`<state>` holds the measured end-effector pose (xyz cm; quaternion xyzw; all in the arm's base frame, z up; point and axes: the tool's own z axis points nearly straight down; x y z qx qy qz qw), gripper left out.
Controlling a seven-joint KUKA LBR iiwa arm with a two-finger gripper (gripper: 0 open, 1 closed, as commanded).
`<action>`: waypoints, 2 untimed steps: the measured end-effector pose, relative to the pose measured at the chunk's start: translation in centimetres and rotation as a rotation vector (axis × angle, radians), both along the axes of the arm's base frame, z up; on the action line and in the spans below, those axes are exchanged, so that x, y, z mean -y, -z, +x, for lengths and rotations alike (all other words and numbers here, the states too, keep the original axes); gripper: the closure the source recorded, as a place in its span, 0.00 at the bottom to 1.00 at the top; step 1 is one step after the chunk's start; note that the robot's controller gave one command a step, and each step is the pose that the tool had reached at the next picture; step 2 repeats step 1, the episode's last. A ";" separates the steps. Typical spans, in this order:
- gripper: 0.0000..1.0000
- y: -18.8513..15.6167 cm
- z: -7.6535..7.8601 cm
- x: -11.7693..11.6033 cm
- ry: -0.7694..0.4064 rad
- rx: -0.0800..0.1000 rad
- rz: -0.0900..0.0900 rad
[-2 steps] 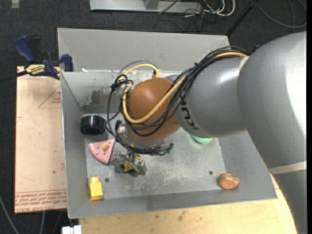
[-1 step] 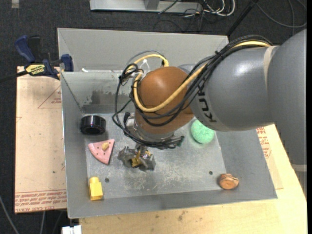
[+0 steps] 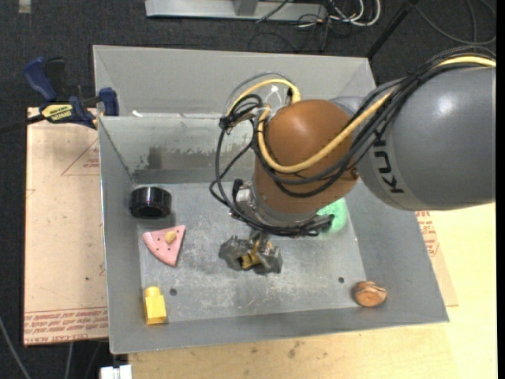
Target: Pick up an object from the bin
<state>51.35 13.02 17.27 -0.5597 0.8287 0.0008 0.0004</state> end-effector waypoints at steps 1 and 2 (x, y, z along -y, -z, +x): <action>1.00 0.0 0.0 0.0 0.000 0.000 0.001; 1.00 0.0 0.0 0.0 0.000 0.000 0.001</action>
Offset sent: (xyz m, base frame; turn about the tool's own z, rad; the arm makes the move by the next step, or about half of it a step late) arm 0.0000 0.0000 0.0000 0.0000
